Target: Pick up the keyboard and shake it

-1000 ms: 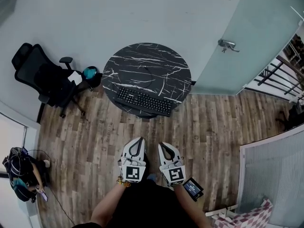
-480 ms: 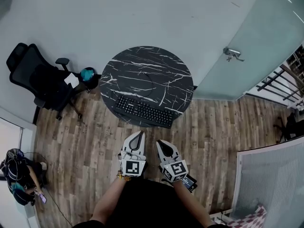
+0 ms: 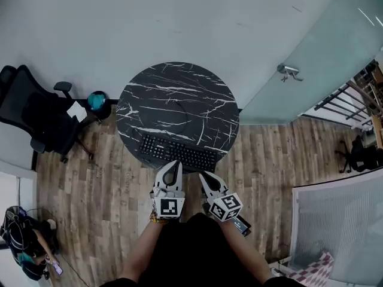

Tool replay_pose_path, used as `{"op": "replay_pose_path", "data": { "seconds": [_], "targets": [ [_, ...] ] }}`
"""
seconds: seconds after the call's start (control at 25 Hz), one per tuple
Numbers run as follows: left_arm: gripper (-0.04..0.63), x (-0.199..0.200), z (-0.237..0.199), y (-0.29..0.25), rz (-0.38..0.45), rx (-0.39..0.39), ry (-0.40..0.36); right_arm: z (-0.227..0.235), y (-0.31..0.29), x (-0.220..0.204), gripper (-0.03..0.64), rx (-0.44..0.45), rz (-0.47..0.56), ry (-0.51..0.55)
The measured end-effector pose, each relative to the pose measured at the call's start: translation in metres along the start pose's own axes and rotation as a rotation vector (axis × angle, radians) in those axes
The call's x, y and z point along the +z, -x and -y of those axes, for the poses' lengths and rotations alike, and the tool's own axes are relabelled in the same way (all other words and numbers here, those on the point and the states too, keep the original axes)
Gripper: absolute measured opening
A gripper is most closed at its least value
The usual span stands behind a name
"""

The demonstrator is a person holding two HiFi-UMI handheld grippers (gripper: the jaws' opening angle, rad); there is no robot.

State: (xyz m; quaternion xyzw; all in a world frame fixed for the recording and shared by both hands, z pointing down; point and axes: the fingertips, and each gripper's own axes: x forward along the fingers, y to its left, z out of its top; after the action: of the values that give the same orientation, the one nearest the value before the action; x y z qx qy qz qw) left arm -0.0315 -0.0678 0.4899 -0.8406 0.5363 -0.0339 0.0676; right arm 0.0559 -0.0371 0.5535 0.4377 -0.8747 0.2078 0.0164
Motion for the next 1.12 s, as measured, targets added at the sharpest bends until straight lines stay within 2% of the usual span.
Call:
{"op": "replay_pose_path", "data": {
  "seconds": [0.16, 0.32, 0.44, 0.52, 0.6, 0.68, 0.88, 1.12],
  "targets": [
    [0.015, -0.009, -0.017, -0.015, 0.002, -0.005, 0.005, 0.022, -0.024, 0.000, 0.034, -0.056, -0.012, -0.007],
    [0.015, -0.027, -0.025, -0.023, -0.057, -0.026, -0.035, 0.052, -0.038, -0.010, 0.034, -0.124, -0.022, -0.084],
    [0.015, -0.035, -0.030, -0.032, -0.069, -0.036, -0.040, 0.082, -0.051, -0.035, 0.035, -0.141, -0.043, -0.220],
    [0.015, -0.043, -0.033, -0.038, -0.089, -0.036, -0.044, 0.104, -0.061, -0.061, 0.050, -0.139, -0.058, -0.368],
    [0.015, -0.050, -0.031, -0.041, -0.112, -0.050, -0.057, 0.124, -0.064, -0.080, 0.156, -0.151, -0.027, -0.567],
    [0.015, -0.051, -0.029, -0.042, -0.124, -0.072, -0.074, 0.139, -0.061, -0.096, 0.210, -0.195, 0.013, -0.714],
    [0.015, -0.060, -0.024, -0.057, -0.156, -0.099, -0.073, 0.153, -0.048, -0.135, 0.213, -0.240, -0.043, -0.767],
    [0.015, -0.072, -0.004, -0.064, -0.191, -0.160, -0.063, 0.157, -0.028, -0.186, 0.221, -0.319, -0.104, -0.914]
  ]
}}
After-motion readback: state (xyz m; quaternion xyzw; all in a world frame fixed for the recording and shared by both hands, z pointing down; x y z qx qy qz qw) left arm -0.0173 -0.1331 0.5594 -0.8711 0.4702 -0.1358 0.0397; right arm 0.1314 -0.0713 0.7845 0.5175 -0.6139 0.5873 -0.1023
